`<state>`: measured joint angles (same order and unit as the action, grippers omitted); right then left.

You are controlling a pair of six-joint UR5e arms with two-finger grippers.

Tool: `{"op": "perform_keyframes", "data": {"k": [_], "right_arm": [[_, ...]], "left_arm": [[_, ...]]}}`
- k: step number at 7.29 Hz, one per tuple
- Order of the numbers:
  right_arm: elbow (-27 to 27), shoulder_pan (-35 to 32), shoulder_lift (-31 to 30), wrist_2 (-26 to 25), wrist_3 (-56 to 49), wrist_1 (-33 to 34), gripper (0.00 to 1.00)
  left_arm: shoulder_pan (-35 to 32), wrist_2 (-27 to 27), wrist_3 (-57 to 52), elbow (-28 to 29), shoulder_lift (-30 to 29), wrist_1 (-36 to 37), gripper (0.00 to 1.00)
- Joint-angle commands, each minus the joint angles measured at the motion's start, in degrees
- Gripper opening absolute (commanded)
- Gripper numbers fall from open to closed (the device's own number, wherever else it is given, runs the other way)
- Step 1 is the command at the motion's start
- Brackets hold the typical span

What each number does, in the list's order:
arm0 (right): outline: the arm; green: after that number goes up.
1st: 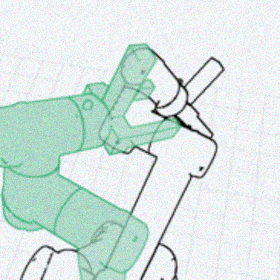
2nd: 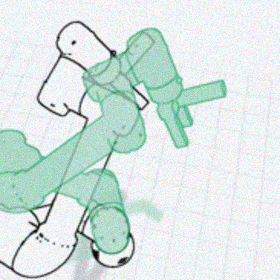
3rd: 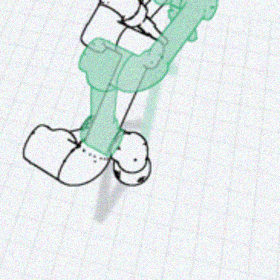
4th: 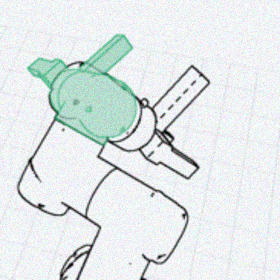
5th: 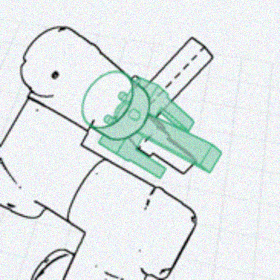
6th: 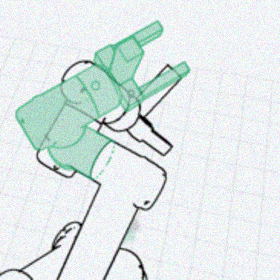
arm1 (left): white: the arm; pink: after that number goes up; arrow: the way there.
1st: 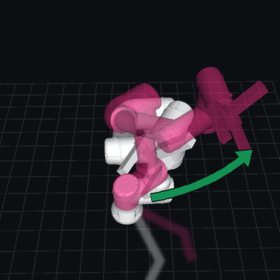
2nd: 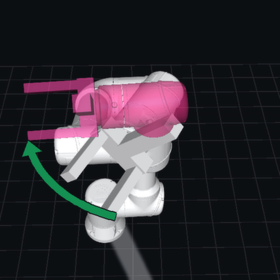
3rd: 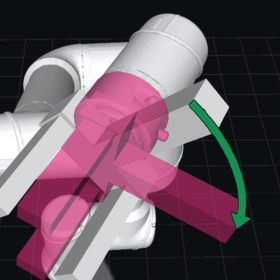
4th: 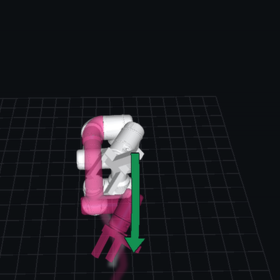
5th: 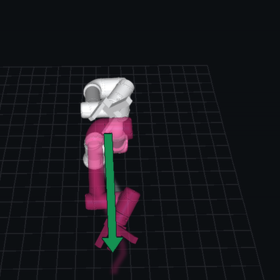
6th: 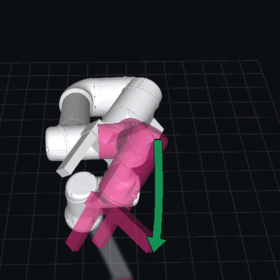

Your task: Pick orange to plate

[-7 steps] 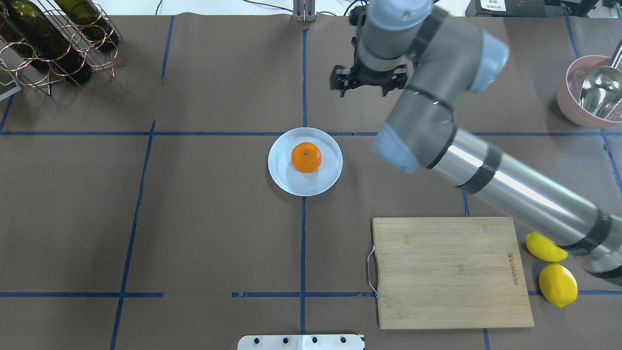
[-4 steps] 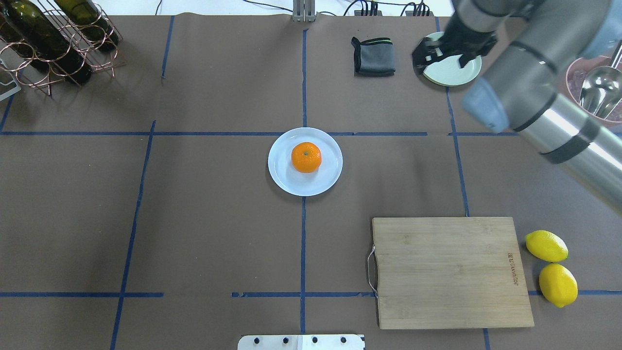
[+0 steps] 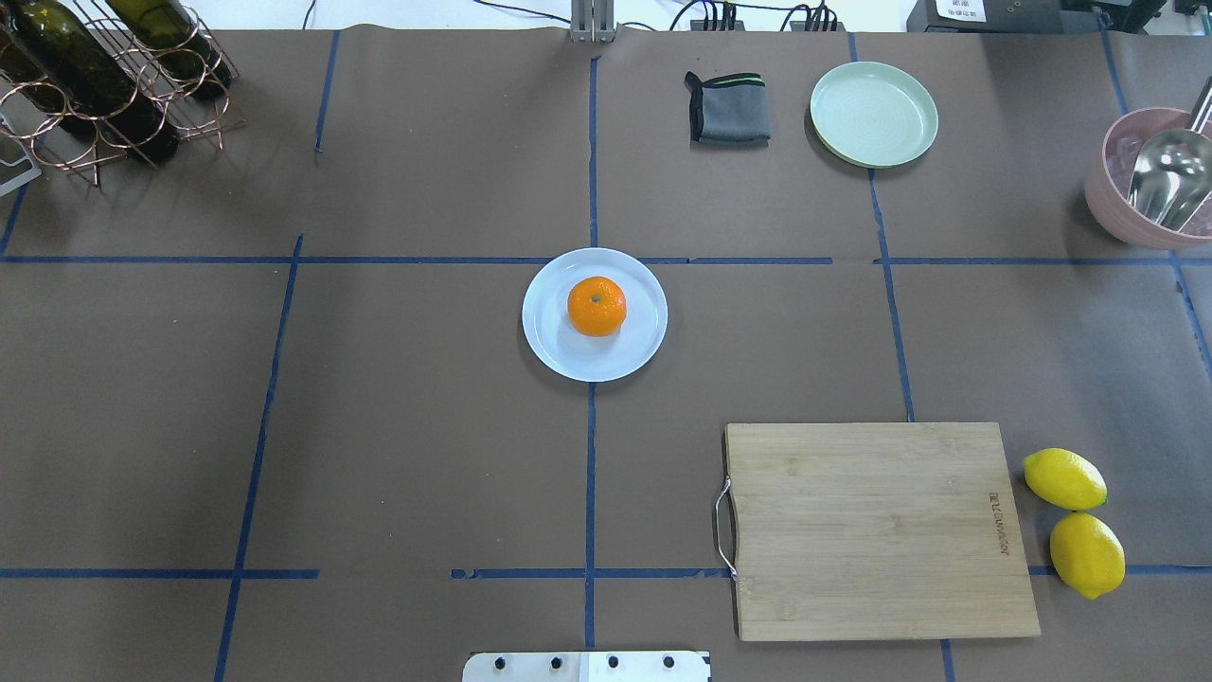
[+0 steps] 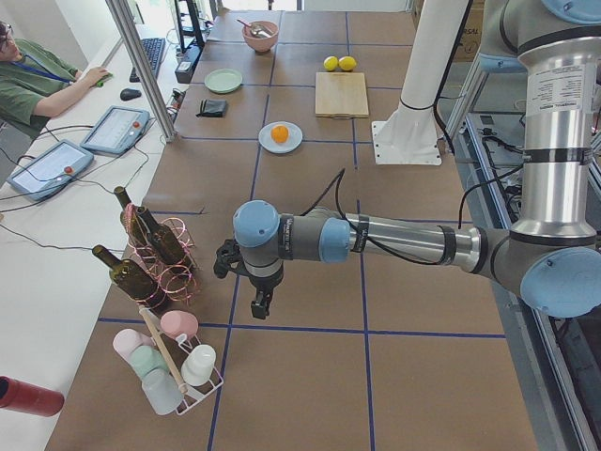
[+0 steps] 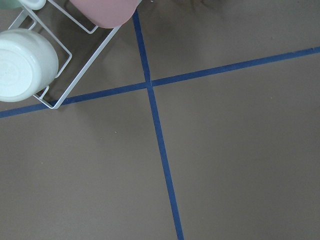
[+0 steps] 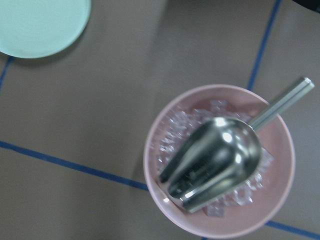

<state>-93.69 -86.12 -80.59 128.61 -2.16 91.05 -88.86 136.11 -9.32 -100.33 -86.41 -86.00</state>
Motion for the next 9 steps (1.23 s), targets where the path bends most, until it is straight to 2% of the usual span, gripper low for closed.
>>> {"op": "perform_keyframes", "data": {"k": [1,3,9], "right_arm": [[0.3,-5.1,-8.8,-0.2,-0.7,-1.0,1.00],[0.3,-5.3,-12.4,0.4,0.0,-6.1,1.00],[0.3,-5.2,-12.6,-0.2,-0.5,-6.3,1.00]], "left_arm": [[-0.1,0.0,0.0,0.0,0.0,0.0,1.00],[-0.1,0.0,0.0,-1.0,0.0,-0.1,1.00],[0.0,-0.1,0.0,-0.8,0.0,-0.2,1.00]]}}
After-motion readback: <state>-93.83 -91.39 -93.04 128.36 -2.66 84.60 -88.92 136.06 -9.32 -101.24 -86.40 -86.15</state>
